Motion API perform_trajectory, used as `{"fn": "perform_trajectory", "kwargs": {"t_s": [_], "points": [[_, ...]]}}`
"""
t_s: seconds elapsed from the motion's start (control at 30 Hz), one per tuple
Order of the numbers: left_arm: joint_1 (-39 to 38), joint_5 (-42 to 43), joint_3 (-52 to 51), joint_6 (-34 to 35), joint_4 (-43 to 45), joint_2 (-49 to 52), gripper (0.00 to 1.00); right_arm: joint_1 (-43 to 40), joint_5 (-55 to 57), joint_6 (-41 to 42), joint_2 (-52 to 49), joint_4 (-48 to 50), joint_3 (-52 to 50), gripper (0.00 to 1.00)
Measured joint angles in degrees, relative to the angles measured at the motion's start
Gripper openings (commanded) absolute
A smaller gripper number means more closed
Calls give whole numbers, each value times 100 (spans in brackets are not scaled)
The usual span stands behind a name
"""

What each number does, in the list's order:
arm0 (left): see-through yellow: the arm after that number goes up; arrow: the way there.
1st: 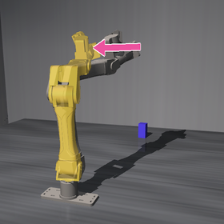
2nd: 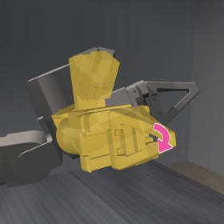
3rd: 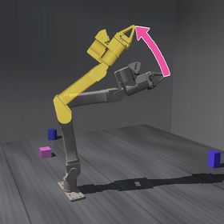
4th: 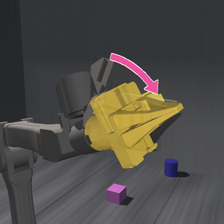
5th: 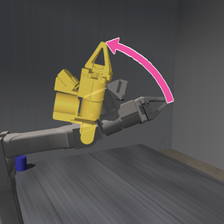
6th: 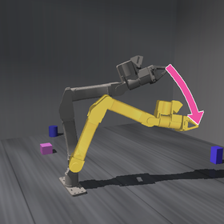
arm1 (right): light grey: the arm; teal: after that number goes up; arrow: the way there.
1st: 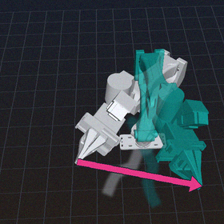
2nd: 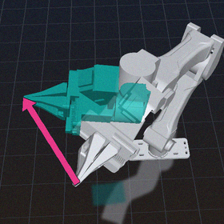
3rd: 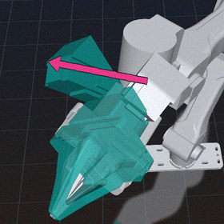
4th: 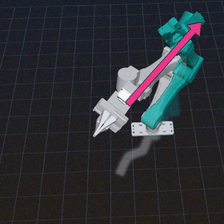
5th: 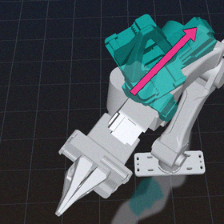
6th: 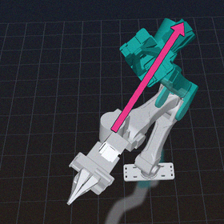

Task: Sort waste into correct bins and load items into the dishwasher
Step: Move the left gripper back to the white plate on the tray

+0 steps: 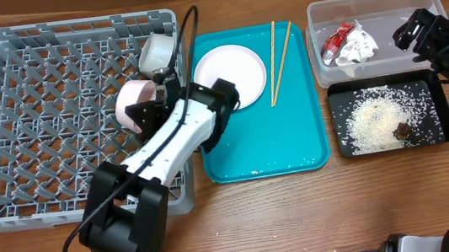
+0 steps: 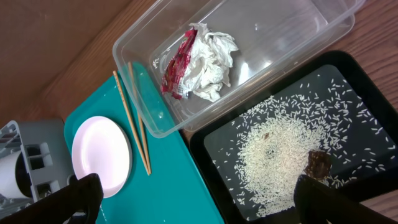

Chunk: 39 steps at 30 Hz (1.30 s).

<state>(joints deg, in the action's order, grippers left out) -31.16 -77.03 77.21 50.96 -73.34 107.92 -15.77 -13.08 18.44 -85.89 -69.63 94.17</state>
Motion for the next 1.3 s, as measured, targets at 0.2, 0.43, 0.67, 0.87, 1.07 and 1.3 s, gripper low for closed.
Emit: {"fn": "perform_trajectory", "kwargs": {"t_s": [0.2,0.43,0.67,0.87,1.07,1.3], "points": [[-315,299,-4,-317,-11,0,22,0,2,-2,0,0,0,100],[-487,1543,-13,-1130,11,0,50,0,0,-2,0,0,0,100],[-485,2382,140,-1676,-81,0,69,0,0,-2,0,2,0,100],[-485,3108,1305,-2330,-280,2,84,2,0,-2,0,2,0,100],[-485,4369,2885,-2778,323,9,67,0,0,-4,0,2,0,100],[-487,5604,2876,-1711,1547,11,61,2,2,0,0,-2,0,100]]}}
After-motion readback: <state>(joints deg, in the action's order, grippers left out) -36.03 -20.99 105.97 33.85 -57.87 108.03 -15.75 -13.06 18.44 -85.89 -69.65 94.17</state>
